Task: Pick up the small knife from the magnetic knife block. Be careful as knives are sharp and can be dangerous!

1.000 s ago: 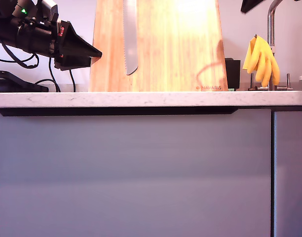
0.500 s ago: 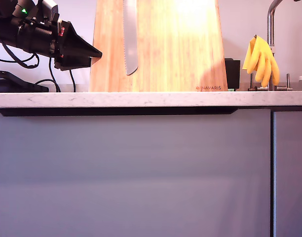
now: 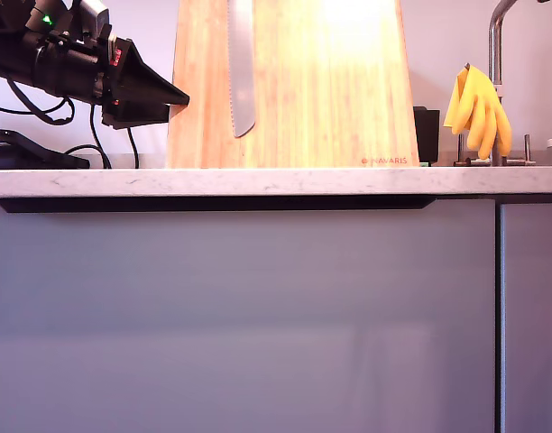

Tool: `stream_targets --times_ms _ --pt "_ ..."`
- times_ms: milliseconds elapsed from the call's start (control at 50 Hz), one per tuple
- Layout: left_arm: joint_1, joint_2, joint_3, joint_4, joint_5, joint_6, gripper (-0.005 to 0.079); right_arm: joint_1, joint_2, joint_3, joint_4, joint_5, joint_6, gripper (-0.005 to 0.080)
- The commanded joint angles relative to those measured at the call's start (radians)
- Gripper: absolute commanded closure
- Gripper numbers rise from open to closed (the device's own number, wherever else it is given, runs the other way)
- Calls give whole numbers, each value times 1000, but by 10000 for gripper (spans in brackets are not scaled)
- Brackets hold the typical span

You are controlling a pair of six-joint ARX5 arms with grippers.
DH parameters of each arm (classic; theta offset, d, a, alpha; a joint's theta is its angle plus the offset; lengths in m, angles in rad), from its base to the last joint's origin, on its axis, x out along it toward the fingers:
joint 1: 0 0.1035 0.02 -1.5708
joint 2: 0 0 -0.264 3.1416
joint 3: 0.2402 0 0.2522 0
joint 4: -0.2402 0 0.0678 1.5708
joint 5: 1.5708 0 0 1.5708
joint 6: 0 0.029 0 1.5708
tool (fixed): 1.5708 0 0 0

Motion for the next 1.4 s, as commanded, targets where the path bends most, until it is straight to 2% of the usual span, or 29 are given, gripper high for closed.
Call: stream_targets --times_ms 0,100,220,260,480,780,1100,1180,1380 --pt "-54 25 14 27 -12 -3 751 26 -62 -34 7 -3 22 765" --pt "-54 24 14 27 -22 -2 698 64 -118 -87 -7 -3 46 765" --pt "-54 24 14 34 -36 -2 423 100 -165 -119 -8 2 56 765" --pt "-54 24 14 34 -48 -2 373 107 -174 -119 -6 9 62 765" --pt "-44 21 14 32 -54 1 364 113 -189 -119 -3 30 78 765" --pt "10 11 14 -30 -39 2 359 113 -181 -119 -8 26 77 765" --pt "43 -19 14 -35 -35 6 251 114 -181 -119 -24 19 76 765" --pt "50 -19 14 -43 -35 5 202 114 -181 -119 -24 19 76 765" --pt "60 -26 14 -92 -35 24 202 114 -181 -119 -27 18 76 765"
